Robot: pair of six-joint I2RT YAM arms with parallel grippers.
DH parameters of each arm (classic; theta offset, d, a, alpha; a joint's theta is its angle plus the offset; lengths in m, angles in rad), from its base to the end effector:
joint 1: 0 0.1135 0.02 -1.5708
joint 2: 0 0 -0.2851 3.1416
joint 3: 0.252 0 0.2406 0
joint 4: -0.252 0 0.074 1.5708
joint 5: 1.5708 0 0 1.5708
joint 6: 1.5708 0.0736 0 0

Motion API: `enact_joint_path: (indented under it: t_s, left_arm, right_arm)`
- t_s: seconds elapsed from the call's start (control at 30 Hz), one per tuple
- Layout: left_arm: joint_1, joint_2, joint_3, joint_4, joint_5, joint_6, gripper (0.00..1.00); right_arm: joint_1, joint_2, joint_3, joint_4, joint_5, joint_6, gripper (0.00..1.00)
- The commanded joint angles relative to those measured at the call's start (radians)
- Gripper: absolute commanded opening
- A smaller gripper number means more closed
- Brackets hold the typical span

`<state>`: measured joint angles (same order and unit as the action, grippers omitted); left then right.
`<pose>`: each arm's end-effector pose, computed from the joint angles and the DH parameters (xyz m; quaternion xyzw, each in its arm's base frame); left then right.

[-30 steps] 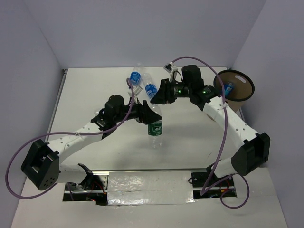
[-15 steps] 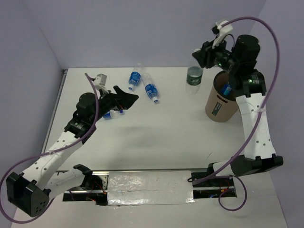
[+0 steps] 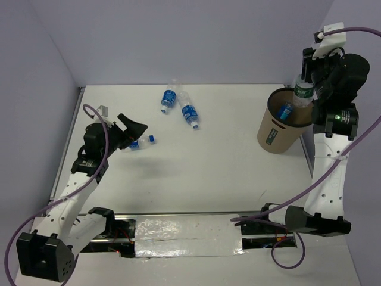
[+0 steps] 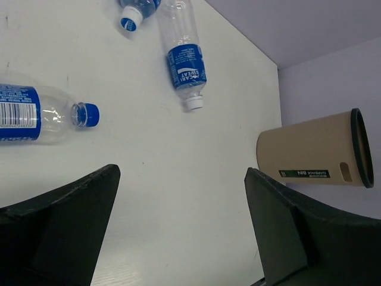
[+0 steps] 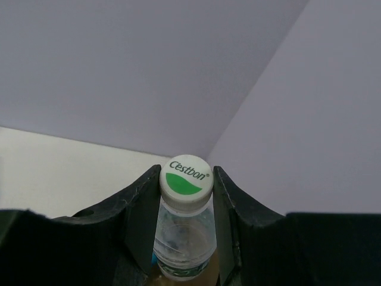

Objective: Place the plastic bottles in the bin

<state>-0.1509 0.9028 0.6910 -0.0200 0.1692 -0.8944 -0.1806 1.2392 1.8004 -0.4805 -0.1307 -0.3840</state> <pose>0.2220 -0.0463 0.3133 -0.2350 0.7470 -0.3661 0.5027 0.2368 -0.0335 0.5697 -0.1164 0.6682 -0.1618 0.7168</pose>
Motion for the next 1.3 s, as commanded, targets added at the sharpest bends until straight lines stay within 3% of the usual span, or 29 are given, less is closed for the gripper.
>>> enact_joint_path:
  t_s: [0.0, 0.2, 0.33, 0.43, 0.47, 0.5, 0.57, 0.6, 0.8, 0.97, 1.1, 1.27]
  left_arm:
    - [0.037, 0.008, 0.004, 0.023, 0.039, -0.06, 0.99]
    - [0.063, 0.012, -0.019, 0.023, 0.055, -0.087, 0.99]
    - [0.076, -0.004, -0.039, 0.023, 0.05, -0.09, 0.99]
    - [0.086, -0.015, -0.057, -0.012, 0.046, -0.101, 1.0]
    - [0.091, -0.018, -0.061, -0.017, 0.044, -0.115, 1.0]
    - [0.094, -0.021, -0.065, -0.03, 0.032, -0.124, 1.0]
    - [0.099, -0.021, -0.079, -0.043, 0.021, -0.164, 0.99]
    - [0.103, -0.018, -0.084, -0.057, 0.004, -0.182, 1.0]
    - [0.113, 0.063, -0.068, -0.141, -0.062, -0.372, 1.0]
    - [0.113, 0.249, 0.039, -0.365, -0.163, -0.578, 1.0]
    - [0.116, 0.425, 0.189, -0.475, -0.201, -0.662, 1.0]
    - [0.122, 0.681, 0.344, -0.535, -0.244, -0.698, 1.0]
  right_arm:
    - [-0.025, 0.011, -0.113, 0.054, 0.013, 0.013, 0.14]
    - [-0.028, 0.006, -0.217, 0.19, 0.017, 0.105, 0.14]
    - [-0.033, 0.032, -0.213, 0.174, -0.027, 0.189, 0.16]
    - [-0.033, 0.051, -0.231, 0.145, -0.027, 0.214, 0.33]
    - [-0.033, 0.048, -0.243, 0.143, -0.023, 0.212, 0.45]
    - [-0.034, 0.043, -0.269, 0.145, -0.02, 0.212, 0.65]
    - [-0.037, 0.025, -0.291, 0.152, -0.009, 0.206, 0.84]
    - [-0.039, 0.02, -0.303, 0.155, -0.004, 0.204, 0.99]
    - [-0.068, 0.0, -0.248, 0.088, -0.053, 0.188, 1.0]
    - [-0.063, 0.002, -0.152, -0.099, -0.479, 0.047, 1.0]
    - [-0.011, 0.022, -0.156, -0.174, -0.553, 0.066, 1.0]
    - [0.042, -0.02, -0.275, -0.164, -0.569, 0.056, 1.0]
